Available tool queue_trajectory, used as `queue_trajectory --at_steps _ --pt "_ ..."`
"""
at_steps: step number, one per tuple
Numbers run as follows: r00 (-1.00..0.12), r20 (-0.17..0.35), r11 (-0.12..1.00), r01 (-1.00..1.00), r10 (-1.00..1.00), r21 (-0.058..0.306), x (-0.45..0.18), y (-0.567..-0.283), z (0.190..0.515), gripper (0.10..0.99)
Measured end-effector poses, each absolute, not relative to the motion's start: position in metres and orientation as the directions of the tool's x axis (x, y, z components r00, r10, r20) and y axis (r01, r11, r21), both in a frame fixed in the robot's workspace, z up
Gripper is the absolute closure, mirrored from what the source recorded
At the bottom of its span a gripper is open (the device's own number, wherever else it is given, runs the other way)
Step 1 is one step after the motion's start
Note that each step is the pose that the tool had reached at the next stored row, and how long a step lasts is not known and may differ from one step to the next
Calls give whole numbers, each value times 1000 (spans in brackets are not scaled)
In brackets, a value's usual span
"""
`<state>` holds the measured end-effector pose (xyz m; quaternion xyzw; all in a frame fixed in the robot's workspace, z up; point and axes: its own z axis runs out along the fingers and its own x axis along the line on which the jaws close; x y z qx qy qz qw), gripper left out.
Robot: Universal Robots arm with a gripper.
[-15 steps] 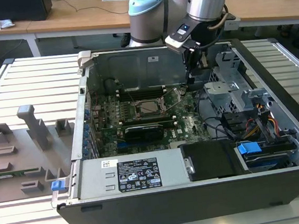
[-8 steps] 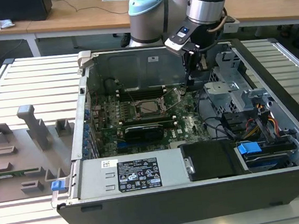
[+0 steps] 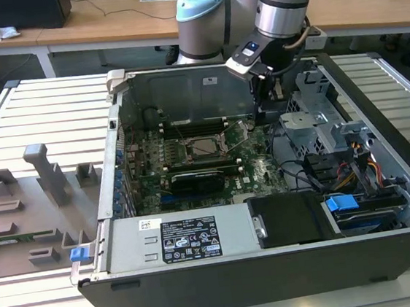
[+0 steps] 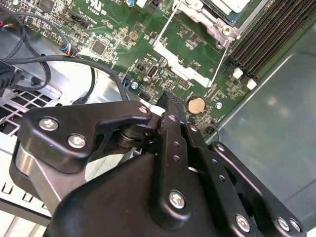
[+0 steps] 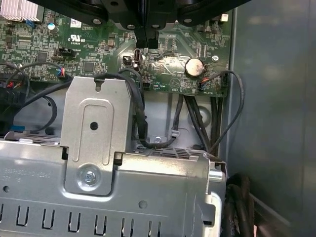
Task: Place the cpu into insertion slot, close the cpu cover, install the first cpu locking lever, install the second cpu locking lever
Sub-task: 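Close the cpu cover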
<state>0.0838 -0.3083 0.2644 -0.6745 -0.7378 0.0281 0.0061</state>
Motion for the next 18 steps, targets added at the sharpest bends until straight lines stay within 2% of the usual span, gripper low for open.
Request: queue_trajectory --at_steps 18 --pt "-90 -29 89 995 996 -50 74 -309 244 980"
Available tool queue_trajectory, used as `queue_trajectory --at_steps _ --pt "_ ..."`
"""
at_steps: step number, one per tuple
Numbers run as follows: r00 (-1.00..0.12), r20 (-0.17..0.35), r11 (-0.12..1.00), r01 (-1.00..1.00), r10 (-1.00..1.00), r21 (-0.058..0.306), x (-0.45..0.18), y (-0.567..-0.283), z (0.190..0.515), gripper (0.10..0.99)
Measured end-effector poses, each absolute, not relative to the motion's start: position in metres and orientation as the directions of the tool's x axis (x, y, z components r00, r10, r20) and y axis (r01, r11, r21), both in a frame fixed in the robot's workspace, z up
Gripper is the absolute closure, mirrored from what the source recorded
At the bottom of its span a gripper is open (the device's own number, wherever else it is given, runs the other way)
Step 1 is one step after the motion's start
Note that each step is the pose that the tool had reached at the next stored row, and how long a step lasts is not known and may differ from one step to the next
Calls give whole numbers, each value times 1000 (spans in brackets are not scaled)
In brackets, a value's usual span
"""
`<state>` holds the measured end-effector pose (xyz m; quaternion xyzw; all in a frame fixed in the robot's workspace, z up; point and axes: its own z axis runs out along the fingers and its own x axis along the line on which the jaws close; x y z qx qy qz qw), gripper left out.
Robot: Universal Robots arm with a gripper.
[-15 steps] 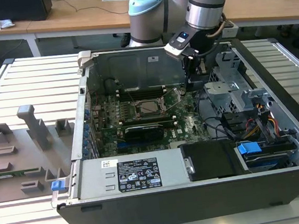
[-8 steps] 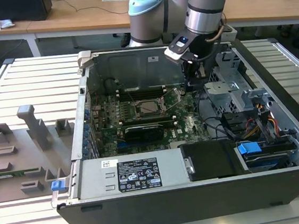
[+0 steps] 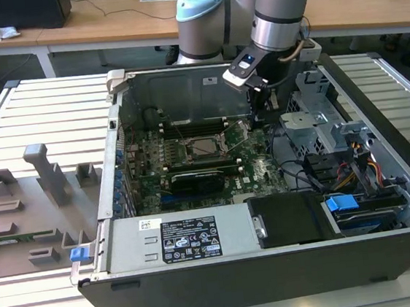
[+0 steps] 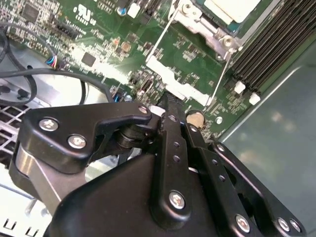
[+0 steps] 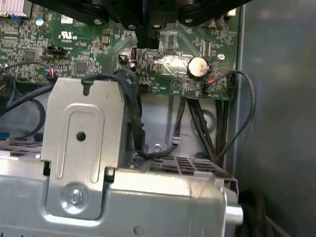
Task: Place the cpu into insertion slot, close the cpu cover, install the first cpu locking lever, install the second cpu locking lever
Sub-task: 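Close the cpu cover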
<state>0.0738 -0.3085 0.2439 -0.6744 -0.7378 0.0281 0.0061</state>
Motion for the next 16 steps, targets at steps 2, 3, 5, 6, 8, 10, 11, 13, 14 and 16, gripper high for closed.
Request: queue_trajectory --at_steps 2,3,5,6,8,10,11,13,14,16 --pt "-90 -29 89 995 996 -50 67 -309 244 980" --pt "-90 -29 89 995 996 -50 66 -309 244 980" --pt "-90 -29 89 995 996 -50 63 -309 244 980" --pt "-90 -29 89 995 996 -50 62 -309 244 980" --pt "-90 -29 89 995 996 -50 59 -309 244 980" --pt "-90 -29 89 995 996 -50 57 -309 243 980" --pt "-90 -29 89 995 996 -50 55 -309 244 980" --pt "-90 -29 89 995 996 -50 51 -309 243 980" --pt "-90 -29 89 995 996 -50 49 -309 243 980" --pt "-90 -29 89 995 996 -50 46 -309 243 980"
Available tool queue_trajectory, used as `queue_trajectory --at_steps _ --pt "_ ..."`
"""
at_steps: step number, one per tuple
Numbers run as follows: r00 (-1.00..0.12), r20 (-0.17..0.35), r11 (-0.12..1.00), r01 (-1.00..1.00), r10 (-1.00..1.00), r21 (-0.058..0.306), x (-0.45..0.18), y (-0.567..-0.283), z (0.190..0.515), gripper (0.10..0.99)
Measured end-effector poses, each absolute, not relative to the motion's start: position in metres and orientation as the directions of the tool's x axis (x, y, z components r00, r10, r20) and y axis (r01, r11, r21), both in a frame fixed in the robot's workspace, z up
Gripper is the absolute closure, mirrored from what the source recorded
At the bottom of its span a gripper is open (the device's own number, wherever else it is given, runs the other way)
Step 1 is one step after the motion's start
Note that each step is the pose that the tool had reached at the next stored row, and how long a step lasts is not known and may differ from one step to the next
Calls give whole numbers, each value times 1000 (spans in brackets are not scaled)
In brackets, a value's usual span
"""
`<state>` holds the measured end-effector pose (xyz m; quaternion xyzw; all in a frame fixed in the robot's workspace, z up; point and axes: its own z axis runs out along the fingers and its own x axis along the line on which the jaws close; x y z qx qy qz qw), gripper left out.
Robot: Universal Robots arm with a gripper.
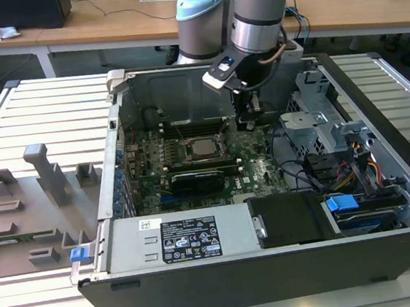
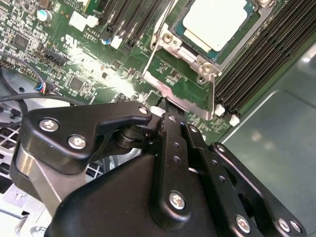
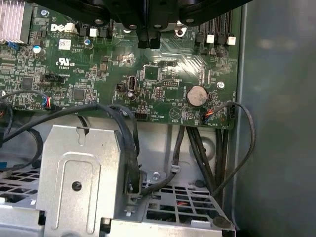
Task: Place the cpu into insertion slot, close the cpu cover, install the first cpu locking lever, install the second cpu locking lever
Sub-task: 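Close the cpu cover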
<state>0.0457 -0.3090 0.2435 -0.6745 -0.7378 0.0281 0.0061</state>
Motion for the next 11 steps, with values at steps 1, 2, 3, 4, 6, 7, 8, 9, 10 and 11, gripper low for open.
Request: queue_trajectory --at_steps 1,2,3,4,6,7,8,9,10,11 --pt "-90 -29 89 995 996 -50 45 -309 243 980" --pt "-90 -29 89 995 996 -50 44 -309 243 980" --pt "-90 -29 89 995 996 -50 42 -309 243 980" --pt "-90 -29 89 995 996 -50 41 -309 243 980" --pt "-90 -29 89 995 996 -50 39 -309 243 980" --pt "-90 -29 89 995 996 -50 38 -309 243 980" --pt "-90 -29 89 995 996 -50 36 -309 243 980" --pt "-90 -29 89 995 996 -50 36 -309 243 980" --pt "-90 -29 89 995 996 -50 35 -309 243 980" --pt "-90 -29 89 995 996 -50 34 -309 243 980"
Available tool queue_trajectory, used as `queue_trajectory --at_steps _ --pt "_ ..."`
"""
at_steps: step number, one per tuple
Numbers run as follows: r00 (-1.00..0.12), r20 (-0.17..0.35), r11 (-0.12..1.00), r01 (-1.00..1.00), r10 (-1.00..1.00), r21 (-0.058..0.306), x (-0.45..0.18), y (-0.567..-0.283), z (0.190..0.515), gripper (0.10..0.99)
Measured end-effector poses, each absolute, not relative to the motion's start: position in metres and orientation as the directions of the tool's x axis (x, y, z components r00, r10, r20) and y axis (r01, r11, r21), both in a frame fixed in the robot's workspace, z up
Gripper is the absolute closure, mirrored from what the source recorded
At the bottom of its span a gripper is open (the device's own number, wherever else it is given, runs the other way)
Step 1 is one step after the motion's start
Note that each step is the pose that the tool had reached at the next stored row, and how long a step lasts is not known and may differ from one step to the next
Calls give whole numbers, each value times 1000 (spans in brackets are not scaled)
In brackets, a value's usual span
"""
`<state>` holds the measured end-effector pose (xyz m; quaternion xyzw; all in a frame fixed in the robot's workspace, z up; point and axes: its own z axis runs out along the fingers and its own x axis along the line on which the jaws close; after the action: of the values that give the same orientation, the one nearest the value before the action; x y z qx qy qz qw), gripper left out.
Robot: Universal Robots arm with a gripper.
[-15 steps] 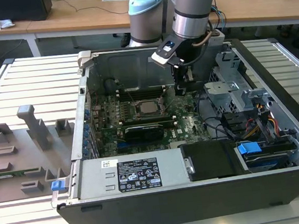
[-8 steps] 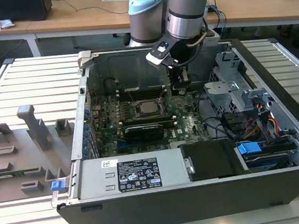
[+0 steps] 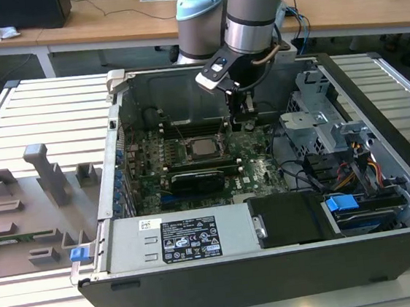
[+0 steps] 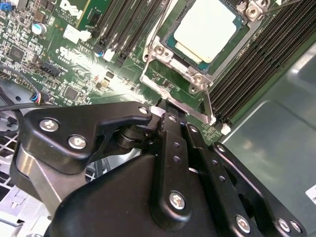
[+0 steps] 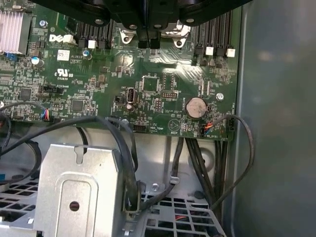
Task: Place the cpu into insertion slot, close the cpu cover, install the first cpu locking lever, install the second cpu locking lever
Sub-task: 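Close the cpu cover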
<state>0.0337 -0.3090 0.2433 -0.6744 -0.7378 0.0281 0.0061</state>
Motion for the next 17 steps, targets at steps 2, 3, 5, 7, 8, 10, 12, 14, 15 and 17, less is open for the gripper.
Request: queue_trajectory --at_steps 2,3,5,7,8,10,12,14,15,17 --pt "-90 -29 89 995 996 -50 32 -309 243 980" --pt "-90 -29 89 995 996 -50 31 -309 243 980" --pt "-90 -29 89 995 996 -50 29 -309 243 980" --pt "-90 -29 89 995 996 -50 26 -309 243 980" --pt "-90 -29 89 995 996 -50 25 -309 243 980" --pt "-90 -29 89 995 996 -50 23 -309 243 980" --pt "-90 -29 89 995 996 -50 21 -309 243 980" --pt "-90 -29 89 995 996 -50 19 -309 243 980" --pt "-90 -29 89 995 996 -50 18 -309 243 980" --pt "-90 -29 89 995 996 -50 18 -309 243 980"
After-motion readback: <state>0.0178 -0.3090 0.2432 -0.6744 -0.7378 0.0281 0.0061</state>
